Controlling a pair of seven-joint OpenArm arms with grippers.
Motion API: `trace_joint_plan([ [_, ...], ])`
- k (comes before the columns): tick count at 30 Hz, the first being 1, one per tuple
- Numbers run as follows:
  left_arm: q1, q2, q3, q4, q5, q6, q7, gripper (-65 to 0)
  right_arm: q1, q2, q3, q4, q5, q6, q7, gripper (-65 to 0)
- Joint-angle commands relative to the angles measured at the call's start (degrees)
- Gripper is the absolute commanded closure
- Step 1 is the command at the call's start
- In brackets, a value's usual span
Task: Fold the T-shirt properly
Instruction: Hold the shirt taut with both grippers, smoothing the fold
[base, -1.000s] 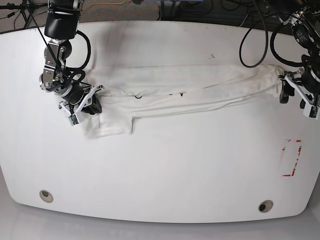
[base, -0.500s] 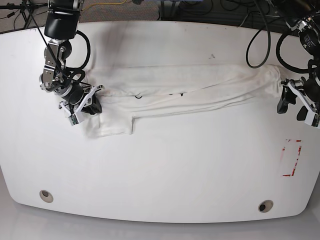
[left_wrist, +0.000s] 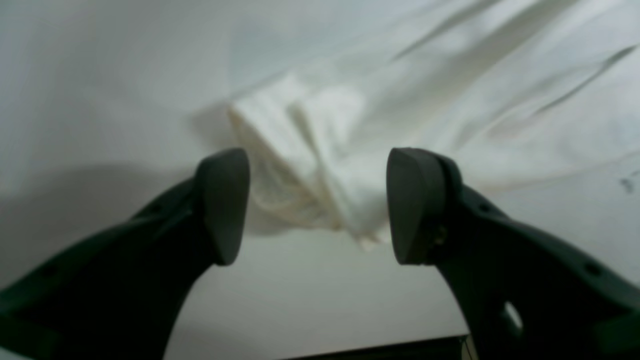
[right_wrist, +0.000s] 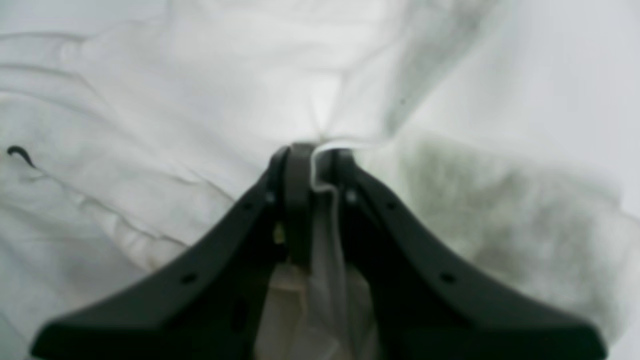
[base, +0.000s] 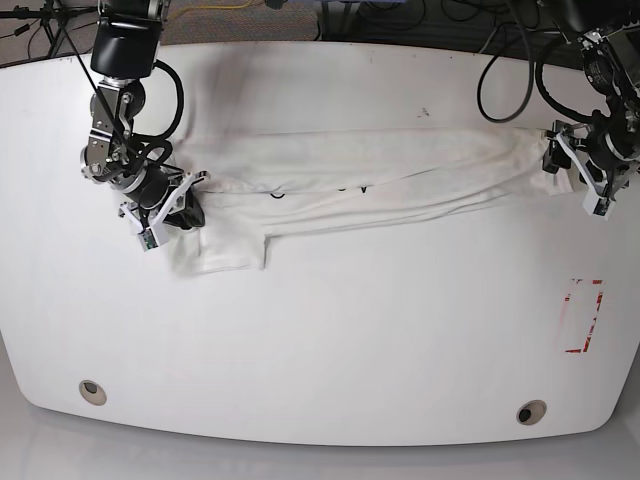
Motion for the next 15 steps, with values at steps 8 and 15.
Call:
trace_joint_plan([
  [8, -0.74, -1.78, 0.04, -5.93, -0.12, -0.08, -6.0, -40.1, -0.76, -0.45, -0.31, -0.61, -3.83, -0.47, -5.42, -7.5],
  [15, -1.89, -1.78, 0.12, -6.1, 0.05, -0.08, -6.18, -22.5, -0.85, -0.45, -0.31, -0.61, -3.92, -0.47, -5.42, -7.5],
])
